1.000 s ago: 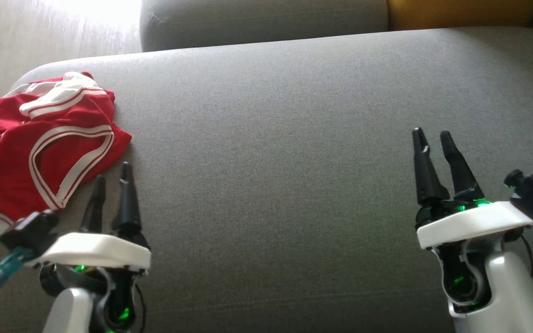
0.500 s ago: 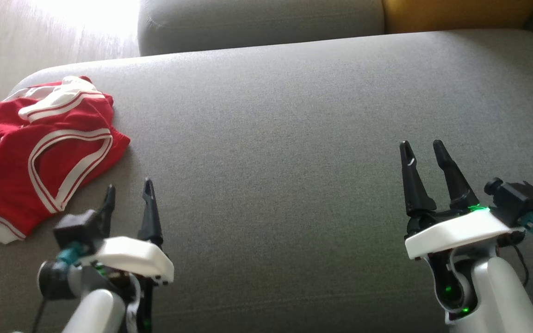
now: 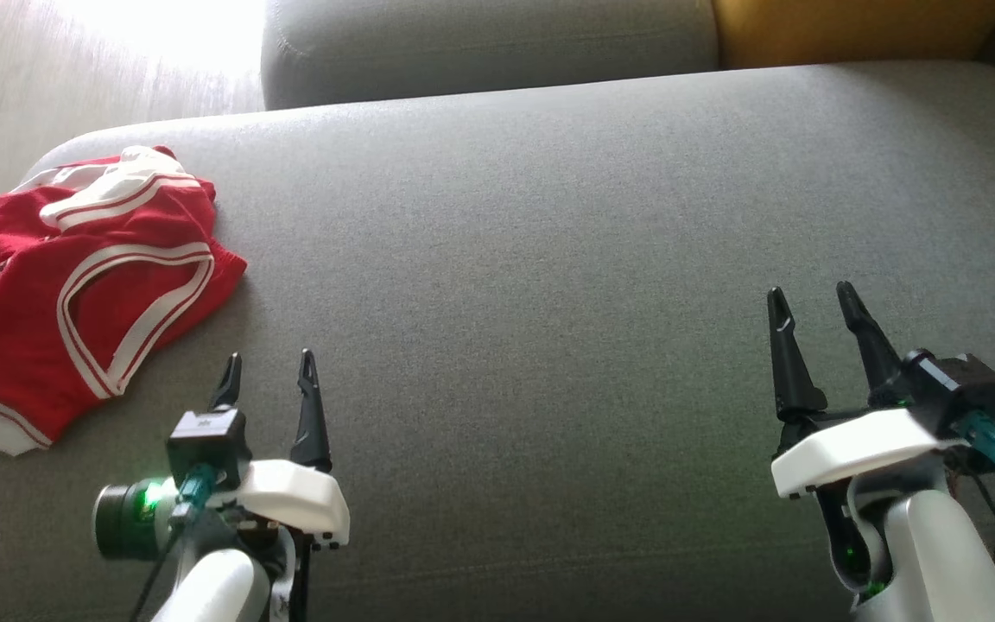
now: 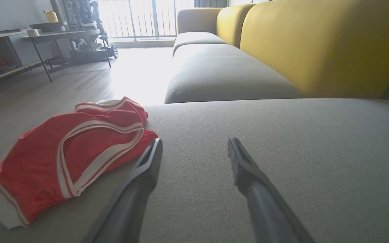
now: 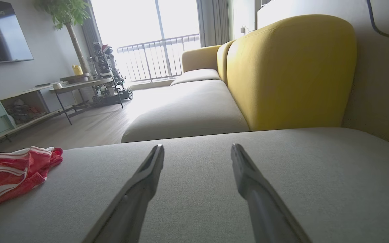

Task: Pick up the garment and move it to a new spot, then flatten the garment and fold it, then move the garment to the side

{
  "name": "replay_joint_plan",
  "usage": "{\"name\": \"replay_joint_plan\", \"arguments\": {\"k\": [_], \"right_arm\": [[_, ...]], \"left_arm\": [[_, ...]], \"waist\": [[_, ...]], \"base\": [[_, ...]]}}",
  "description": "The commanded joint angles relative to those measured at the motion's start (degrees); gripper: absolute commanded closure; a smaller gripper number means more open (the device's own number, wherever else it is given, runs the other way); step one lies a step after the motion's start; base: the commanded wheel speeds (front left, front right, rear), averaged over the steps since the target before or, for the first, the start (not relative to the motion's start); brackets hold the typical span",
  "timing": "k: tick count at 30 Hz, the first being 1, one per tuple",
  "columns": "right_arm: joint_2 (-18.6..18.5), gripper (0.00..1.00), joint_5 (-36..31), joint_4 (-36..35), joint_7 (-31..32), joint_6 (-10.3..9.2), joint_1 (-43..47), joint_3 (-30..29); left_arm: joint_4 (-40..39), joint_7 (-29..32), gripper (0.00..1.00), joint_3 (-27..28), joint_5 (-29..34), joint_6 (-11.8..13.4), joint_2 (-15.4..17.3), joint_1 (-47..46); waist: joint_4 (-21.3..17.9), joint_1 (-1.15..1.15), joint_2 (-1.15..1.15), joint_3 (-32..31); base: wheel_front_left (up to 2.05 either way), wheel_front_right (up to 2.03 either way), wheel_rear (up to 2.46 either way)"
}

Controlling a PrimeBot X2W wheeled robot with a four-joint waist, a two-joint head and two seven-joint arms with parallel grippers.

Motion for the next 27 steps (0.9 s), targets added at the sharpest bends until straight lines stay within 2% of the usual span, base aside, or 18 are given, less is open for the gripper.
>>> {"name": "replay_joint_plan", "arguments": {"k": [1, 9, 12, 15, 21, 27], "right_arm": [[-0.59, 0.0, -1.86, -1.87, -0.96, -0.01, -1.99, 0.78], [-0.63, 0.0, -6.32, -0.81, -2.33, -0.01, -2.1, -0.2], [-0.65, 0.0, -5.76, 0.17, -2.84, -0.01, -2.11, -0.55], [-0.66, 0.0, -4.74, 1.79, -3.35, -0.01, -2.32, -0.68], [-0.69, 0.0, -8.53, 3.16, -4.36, -0.01, -2.83, -1.58], [-0.72, 0.0, -9.6, 4.98, -5.22, -0.01, -3.2, -1.84]], "left_arm": [[-2.3, -0.71, 0.0, 1.33, 1.69, 0.95, 1.63, -3.09], [-3.67, -2.05, 0.0, 0.82, 3.54, 1.92, 2.06, -2.08], [-3.95, -2.55, 0.0, 1.25, 3.99, 1.81, 1.68, -1.42], [-4.06, -3.06, 0.0, 2.17, 4.22, 1.25, 0.99, -0.59], [-3.13, -4.06, 0.0, 4.26, 5.68, -0.82, -0.7, 1.15], [-1.7, -4.89, 0.0, 5.27, 8.75, -2.56, -2.08, 1.78]], "waist": [[0.01, 0.0, 0.0, -0.02], [-0.07, 0.0, 0.0, -0.35], [-0.1, 0.0, 0.0, -0.4], [-0.15, 0.0, 0.0, -0.43], [-0.23, 0.0, 0.0, -0.5], [-0.16, 0.0, 0.0, -0.52]], "base": [[0.0, 0.0, 0.0], [0.0, 0.0, 0.0], [0.0, 0.0, 0.0], [0.0, 0.0, 0.0], [0.0, 0.0, 0.0], [0.0, 0.0, 0.0]]}}
